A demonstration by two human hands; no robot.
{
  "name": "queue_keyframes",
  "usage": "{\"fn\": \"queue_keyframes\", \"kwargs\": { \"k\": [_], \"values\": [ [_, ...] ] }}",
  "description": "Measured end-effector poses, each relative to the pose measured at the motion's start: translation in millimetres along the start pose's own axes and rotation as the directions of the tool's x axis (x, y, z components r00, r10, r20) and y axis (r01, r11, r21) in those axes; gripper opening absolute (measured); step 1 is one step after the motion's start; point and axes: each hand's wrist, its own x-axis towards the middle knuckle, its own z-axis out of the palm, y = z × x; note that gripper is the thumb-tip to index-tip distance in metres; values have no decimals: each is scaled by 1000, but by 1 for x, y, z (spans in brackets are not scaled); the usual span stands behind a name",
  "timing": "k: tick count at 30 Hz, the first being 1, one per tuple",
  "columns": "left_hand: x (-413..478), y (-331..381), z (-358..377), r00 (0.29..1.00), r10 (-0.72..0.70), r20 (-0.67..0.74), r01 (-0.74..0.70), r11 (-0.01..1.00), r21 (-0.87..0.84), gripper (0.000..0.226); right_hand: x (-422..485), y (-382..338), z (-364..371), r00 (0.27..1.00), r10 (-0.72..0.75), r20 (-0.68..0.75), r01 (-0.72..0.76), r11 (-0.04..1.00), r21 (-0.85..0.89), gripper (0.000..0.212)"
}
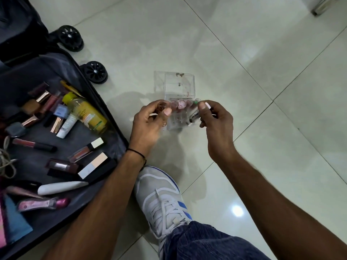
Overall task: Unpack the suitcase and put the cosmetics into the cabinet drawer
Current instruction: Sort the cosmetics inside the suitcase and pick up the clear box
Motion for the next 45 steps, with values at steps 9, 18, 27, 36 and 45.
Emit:
{"fn": "queue_keyframes", "kwargs": {
  "k": [9,18,27,36,45],
  "values": [
    [-3,-1,0,999,15,-31,-17,998,-58,25,-16,8,14,965,-261,27,260,940,-221,19],
    [-3,-4,-2,998,54,-27,-52,997,63,31,-7,15,17,888,-416,195,460,792,-401,21],
    [-10,-1,2,983,182,-20,-177,972,154,31,-23,0,11,910,-402,105,413,849,-329,28],
    [-20,1,10,953,273,131,-299,916,266,52,-25,-9,11,913,-239,330,319,923,-215,20],
    [-17,-11,8,987,148,57,-158,874,460,70,-13,-17,-4,927,-342,156,370,903,-219,12]
  ]
}}
